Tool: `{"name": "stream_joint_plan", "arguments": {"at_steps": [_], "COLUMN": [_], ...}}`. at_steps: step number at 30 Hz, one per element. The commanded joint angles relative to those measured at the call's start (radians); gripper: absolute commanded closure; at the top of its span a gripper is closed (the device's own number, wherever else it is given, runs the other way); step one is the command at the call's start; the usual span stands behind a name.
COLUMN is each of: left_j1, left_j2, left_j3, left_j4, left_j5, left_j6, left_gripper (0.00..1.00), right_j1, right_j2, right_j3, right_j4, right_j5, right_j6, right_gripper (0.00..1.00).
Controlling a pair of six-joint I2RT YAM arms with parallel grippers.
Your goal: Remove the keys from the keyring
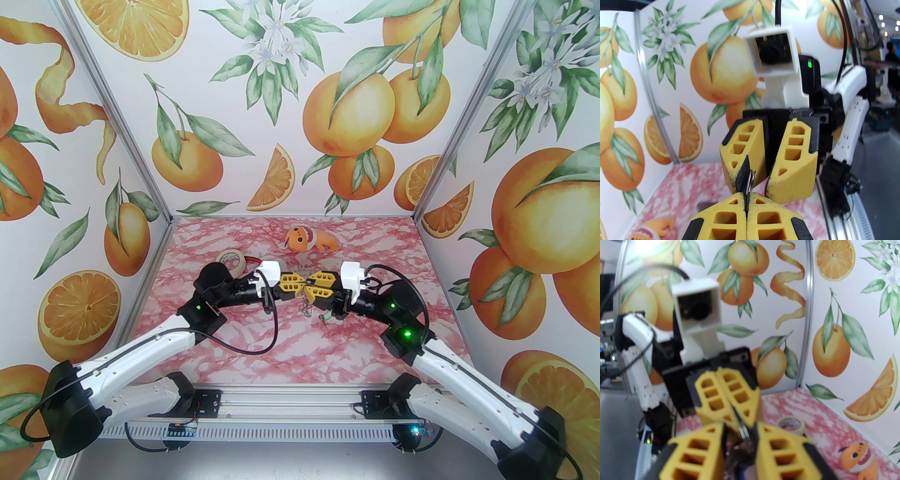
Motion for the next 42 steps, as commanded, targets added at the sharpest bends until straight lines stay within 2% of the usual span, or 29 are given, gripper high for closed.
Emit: {"name": "stream_joint_plan", "arguments": {"at_steps": [1, 2, 3, 4, 6, 14, 29, 36, 39, 42], "left_j1": [-0.005, -0.005, -0.004, -0.005, -0.005, -0.005, -0.005, -0.005, -0.006, -0.005], "left_j2": [-0.021, -0.02, -0.008, 0.017, 0.026, 0.025, 0.057, 0.069, 0.071, 0.072], "left_j3": [0.117, 0.124, 0.169, 0.253, 0.299, 0.35, 0.387, 0.398, 0.401, 0.408], "left_j4": [-0.332, -0.355, -0.441, -0.588, -0.673, -0.769, -0.778, -0.781, -0.78, -0.776], "left_j5": [-0.041, -0.043, -0.053, -0.079, -0.092, -0.126, -0.105, -0.102, -0.098, -0.096], "left_j6": [0.182, 0.191, 0.227, 0.284, 0.326, 0.386, 0.386, 0.386, 0.385, 0.381], "left_gripper": [1.0, 1.0, 1.0, 1.0, 1.0, 1.0, 1.0, 1.0, 1.0, 1.0], "right_j1": [-0.008, -0.01, -0.019, -0.037, -0.04, -0.044, -0.044, -0.043, -0.043, -0.044], "right_j2": [0.001, 0.004, 0.016, 0.063, 0.116, 0.19, 0.269, 0.277, 0.285, 0.293], "right_j3": [0.078, 0.089, 0.139, 0.239, 0.345, 0.49, 0.552, 0.547, 0.545, 0.545], "right_j4": [-0.295, -0.317, -0.417, -0.595, -0.763, -0.961, -0.915, -0.869, -0.867, -0.872], "right_j5": [-0.018, -0.02, -0.025, -0.078, -0.093, -0.057, -0.08, -0.091, -0.09, -0.095], "right_j6": [-0.117, -0.128, -0.164, -0.242, -0.328, -0.446, -0.451, -0.44, -0.443, -0.444], "right_gripper": [0.66, 0.66, 0.65, 0.64, 0.64, 0.65, 0.65, 0.74, 0.81, 0.83]}}
